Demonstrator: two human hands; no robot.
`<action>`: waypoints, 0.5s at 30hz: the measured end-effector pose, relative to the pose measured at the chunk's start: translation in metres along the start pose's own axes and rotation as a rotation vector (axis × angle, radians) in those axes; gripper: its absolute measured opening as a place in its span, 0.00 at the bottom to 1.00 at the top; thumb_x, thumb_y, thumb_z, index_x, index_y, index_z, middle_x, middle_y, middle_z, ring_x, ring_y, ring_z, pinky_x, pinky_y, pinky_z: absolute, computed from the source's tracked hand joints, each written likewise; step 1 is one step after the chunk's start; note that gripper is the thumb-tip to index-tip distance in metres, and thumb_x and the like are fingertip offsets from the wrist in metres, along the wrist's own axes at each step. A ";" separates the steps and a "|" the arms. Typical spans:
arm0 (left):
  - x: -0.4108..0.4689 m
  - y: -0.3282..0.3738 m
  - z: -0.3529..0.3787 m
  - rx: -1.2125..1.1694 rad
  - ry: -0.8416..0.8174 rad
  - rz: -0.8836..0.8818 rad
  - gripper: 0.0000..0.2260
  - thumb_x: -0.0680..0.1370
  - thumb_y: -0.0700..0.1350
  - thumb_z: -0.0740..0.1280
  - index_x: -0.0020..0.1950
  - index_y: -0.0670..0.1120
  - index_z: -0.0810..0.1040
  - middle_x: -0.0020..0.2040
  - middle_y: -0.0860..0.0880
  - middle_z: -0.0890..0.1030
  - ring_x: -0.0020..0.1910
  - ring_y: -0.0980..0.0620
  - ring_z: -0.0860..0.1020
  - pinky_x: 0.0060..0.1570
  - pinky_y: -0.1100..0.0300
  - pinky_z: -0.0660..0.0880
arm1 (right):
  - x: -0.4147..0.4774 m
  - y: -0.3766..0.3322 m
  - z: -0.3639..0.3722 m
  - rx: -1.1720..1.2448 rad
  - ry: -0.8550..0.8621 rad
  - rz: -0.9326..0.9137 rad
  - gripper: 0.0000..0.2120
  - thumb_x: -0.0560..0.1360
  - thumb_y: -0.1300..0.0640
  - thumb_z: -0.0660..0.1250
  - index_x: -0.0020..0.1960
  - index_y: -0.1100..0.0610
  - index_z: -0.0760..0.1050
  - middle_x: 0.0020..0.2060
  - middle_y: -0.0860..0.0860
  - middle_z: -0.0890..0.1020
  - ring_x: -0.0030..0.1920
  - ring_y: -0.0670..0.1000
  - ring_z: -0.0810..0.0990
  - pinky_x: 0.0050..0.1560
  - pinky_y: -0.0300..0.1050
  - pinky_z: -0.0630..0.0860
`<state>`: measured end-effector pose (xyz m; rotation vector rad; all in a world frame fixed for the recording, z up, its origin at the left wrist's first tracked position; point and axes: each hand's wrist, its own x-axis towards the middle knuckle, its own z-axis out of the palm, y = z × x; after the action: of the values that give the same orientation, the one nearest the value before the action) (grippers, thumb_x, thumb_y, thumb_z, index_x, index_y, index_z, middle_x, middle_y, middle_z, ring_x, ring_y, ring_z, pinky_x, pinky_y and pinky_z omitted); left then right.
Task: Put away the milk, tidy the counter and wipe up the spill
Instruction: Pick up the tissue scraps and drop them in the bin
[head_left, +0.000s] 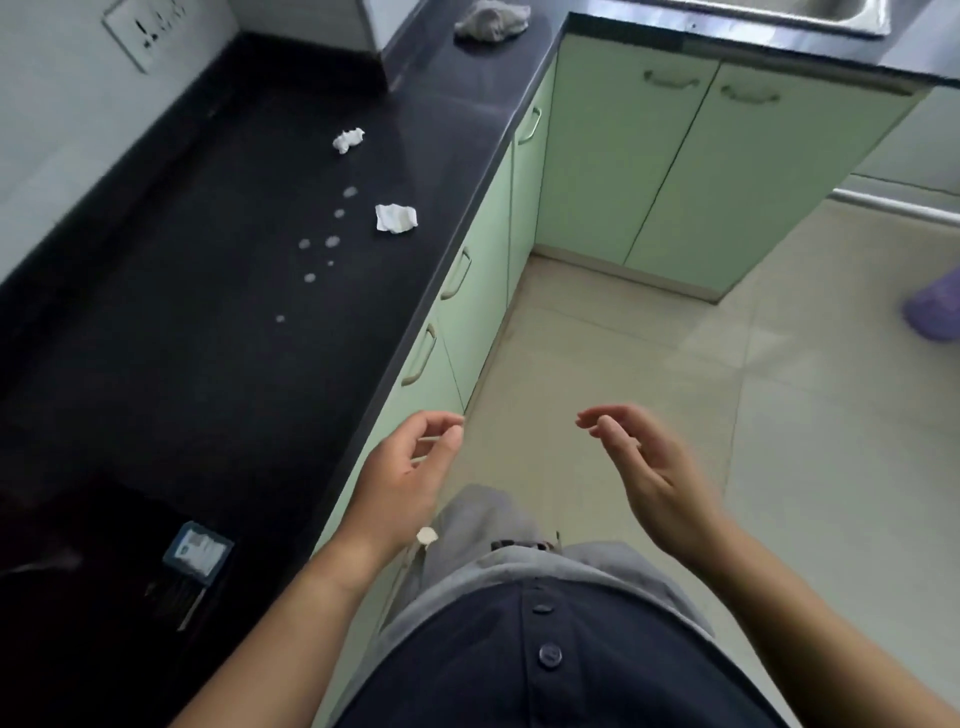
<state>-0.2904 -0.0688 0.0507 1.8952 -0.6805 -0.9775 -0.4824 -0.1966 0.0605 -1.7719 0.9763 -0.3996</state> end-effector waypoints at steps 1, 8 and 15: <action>0.014 0.001 -0.004 0.000 0.017 -0.013 0.06 0.75 0.53 0.63 0.49 0.57 0.78 0.50 0.58 0.82 0.53 0.60 0.78 0.53 0.61 0.72 | 0.018 -0.001 0.001 -0.005 -0.026 0.002 0.14 0.74 0.38 0.54 0.50 0.43 0.74 0.50 0.43 0.80 0.51 0.38 0.77 0.50 0.32 0.72; 0.149 0.014 -0.041 0.166 0.184 -0.019 0.06 0.76 0.49 0.64 0.52 0.53 0.77 0.50 0.56 0.80 0.50 0.59 0.77 0.48 0.62 0.74 | 0.188 -0.045 0.007 -0.062 -0.120 -0.111 0.13 0.77 0.45 0.57 0.54 0.48 0.75 0.50 0.45 0.81 0.51 0.43 0.78 0.48 0.35 0.73; 0.268 0.012 -0.072 0.687 0.128 0.003 0.14 0.76 0.50 0.62 0.61 0.50 0.73 0.59 0.53 0.75 0.58 0.50 0.73 0.54 0.55 0.71 | 0.349 -0.098 0.050 -0.184 -0.269 -0.237 0.09 0.77 0.50 0.61 0.54 0.51 0.75 0.48 0.46 0.79 0.48 0.44 0.77 0.47 0.36 0.74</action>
<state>-0.0854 -0.2455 -0.0127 2.5180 -1.0306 -0.6490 -0.1926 -0.4203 0.0669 -2.0555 0.6310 -0.2145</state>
